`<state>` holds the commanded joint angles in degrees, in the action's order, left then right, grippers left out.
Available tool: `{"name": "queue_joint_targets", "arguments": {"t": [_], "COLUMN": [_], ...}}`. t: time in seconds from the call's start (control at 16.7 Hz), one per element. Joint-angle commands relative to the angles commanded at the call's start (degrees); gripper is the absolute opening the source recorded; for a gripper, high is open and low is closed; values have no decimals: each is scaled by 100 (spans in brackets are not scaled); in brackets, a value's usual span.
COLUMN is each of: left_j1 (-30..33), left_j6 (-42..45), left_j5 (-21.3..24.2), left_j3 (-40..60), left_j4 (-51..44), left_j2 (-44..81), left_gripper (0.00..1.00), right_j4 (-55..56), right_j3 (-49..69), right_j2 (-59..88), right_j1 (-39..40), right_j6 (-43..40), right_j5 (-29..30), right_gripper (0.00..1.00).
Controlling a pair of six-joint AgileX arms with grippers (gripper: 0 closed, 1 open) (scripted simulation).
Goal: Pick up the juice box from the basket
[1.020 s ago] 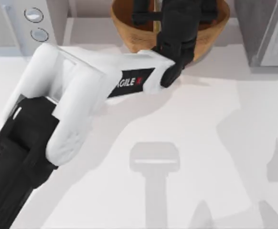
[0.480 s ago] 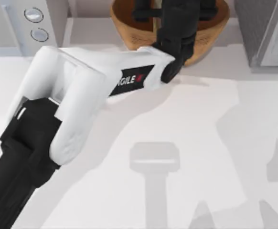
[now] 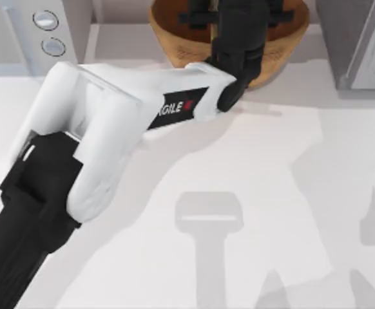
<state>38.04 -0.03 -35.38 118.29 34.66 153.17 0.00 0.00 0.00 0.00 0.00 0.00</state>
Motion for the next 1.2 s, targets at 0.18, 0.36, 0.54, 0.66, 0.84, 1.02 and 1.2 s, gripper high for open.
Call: {"name": "queue_joint_targets", "arguments": {"t": [0.18,0.36,0.54,0.66,0.84,1.02,1.2], "left_j1": [0,0,0,0,54,62,62], "left_j6": [0,0,0,0,4,15,8], "left_j5": [0,0,0,0,2,7,1], "left_j3": [0,0,0,0,47,377,947], "left_j4": [0,0,0,0,-91,-541,-1212], "left_j2": [0,0,0,0,-85,-138,-268], "left_gripper": [2,0,0,0,0,0,0], "right_j4": [0,0,0,0,0,0,0], "right_j3": [0,0,0,0,0,0,0], "right_j2": [0,0,0,0,0,0,0], "right_j1": [0,0,0,0,0,0,0], "right_j6": [0,0,0,0,0,0,0], "right_j5": [0,0,0,0,0,0,0], "right_gripper": [100,100,100,100,100,100,100]}}
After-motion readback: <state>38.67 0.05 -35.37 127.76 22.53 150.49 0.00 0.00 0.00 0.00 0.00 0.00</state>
